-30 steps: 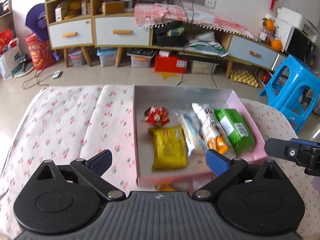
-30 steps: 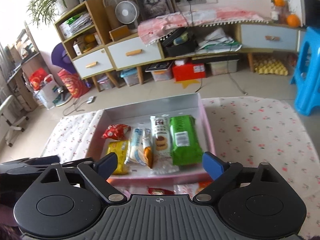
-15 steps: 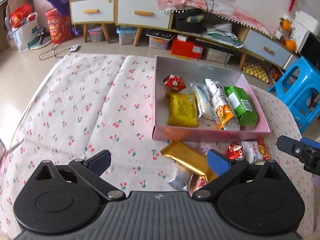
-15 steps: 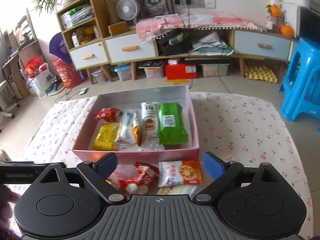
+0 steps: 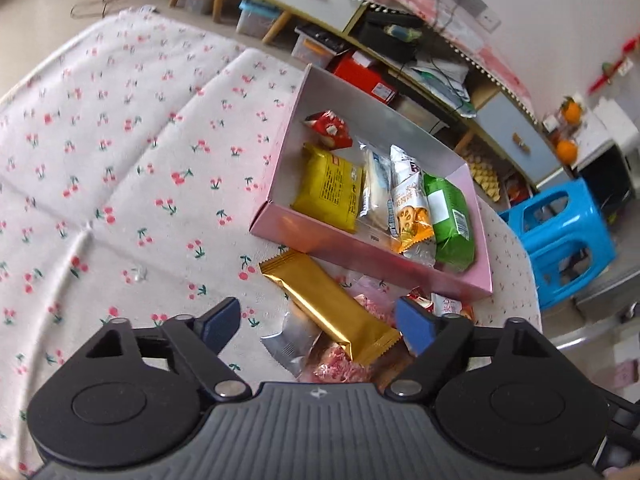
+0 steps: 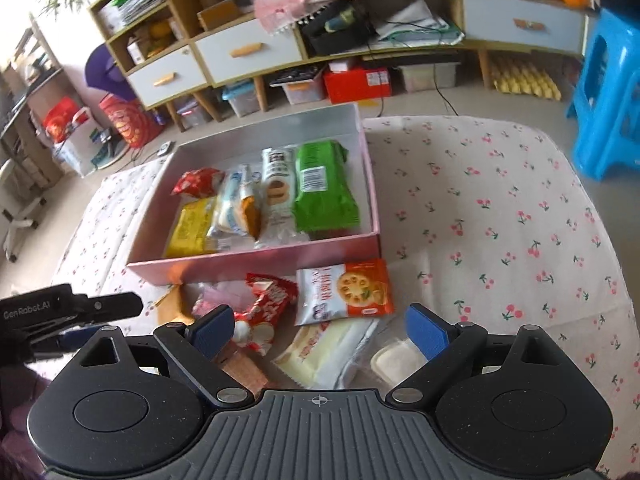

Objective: Organize snacks
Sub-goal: 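Move both open grippers back over the loose snacks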

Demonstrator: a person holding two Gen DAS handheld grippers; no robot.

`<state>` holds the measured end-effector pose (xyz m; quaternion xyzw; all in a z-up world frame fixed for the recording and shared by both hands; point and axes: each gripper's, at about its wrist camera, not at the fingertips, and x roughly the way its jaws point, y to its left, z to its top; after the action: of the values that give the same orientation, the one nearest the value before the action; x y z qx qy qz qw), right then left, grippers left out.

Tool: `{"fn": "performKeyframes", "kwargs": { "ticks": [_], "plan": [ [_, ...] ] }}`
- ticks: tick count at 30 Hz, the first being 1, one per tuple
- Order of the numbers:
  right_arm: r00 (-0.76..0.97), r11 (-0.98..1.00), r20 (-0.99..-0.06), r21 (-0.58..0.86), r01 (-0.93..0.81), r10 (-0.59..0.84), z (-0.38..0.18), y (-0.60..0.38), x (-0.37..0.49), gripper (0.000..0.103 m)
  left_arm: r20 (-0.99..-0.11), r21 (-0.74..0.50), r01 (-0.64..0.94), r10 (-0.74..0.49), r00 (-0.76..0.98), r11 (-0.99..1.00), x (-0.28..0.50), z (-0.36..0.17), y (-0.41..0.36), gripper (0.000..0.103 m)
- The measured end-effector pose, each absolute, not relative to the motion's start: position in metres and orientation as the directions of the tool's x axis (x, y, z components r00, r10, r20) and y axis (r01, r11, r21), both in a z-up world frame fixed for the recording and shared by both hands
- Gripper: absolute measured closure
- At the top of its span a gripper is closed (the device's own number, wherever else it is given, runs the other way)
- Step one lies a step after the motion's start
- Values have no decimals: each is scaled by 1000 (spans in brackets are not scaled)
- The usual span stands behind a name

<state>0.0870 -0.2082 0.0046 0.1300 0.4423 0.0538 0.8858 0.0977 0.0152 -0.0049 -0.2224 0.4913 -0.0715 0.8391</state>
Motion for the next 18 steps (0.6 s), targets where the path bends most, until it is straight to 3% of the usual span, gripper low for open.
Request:
{"fn": "performKeyframes", "kwargs": {
  "ticks": [4,8,18],
  "plan": [
    [601,947,-767,316,50,224,1,-219,92,9,-802,-419,-87,-323,502,904,97,-6,10,29],
    [599,962,-780,266,56,181,-2,-222,97,9,-813,-355,-33,-291,504,934,96,-4,-1,27],
    [599,967,-791,231,105,124,-13,-216,117,11,-834,-256,-153,-138,534,955,110,-3,-23,33]
  ]
}}
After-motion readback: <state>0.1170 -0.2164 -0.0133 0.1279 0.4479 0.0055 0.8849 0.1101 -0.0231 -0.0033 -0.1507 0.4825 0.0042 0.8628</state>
